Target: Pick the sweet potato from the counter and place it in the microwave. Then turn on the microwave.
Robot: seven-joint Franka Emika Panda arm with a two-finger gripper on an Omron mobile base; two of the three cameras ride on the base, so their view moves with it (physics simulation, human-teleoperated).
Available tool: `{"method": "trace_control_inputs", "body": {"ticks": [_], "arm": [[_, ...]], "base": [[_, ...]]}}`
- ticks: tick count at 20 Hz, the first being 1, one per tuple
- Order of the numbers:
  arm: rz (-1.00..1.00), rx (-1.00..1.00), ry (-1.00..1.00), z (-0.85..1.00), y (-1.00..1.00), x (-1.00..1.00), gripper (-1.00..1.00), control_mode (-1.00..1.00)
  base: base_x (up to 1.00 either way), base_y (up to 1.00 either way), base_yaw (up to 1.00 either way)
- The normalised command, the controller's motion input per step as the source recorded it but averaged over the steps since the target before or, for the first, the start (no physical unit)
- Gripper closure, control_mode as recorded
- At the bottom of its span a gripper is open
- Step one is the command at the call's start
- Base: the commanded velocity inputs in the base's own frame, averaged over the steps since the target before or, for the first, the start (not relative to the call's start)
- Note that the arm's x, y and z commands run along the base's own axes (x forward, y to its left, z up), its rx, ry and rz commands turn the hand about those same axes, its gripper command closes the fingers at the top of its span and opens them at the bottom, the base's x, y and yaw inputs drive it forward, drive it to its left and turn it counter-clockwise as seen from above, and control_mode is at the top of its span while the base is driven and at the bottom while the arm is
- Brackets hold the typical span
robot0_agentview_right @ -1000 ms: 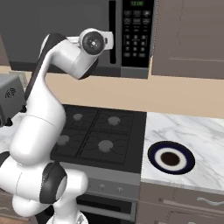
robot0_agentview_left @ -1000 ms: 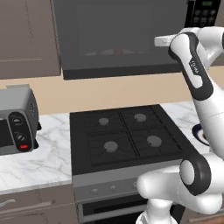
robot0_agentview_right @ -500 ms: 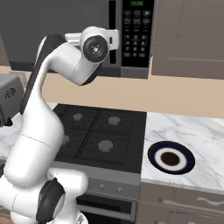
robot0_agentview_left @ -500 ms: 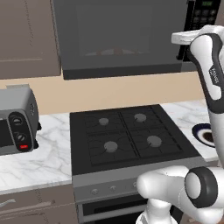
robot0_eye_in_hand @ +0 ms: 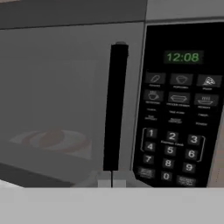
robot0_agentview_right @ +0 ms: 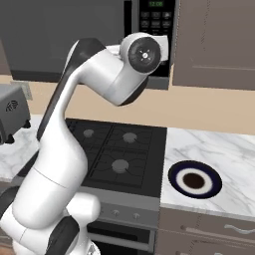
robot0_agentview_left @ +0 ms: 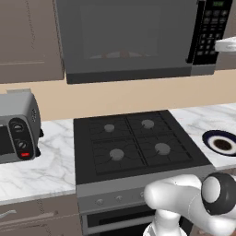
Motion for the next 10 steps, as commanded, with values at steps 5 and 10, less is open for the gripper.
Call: {"method": "trace_control_inputs", "body": {"ticks": [5, 10], "arm": [[-0.04, -0.04, 0.16, -0.41, -0.57, 0.0, 1.0, -1.0], [-0.05, 0.0, 0.08, -0.38, -0.09, 0.0, 1.0, -1.0]], "base": [[0.0, 0.0, 0.0], [0.0, 0.0, 0.0]]}}
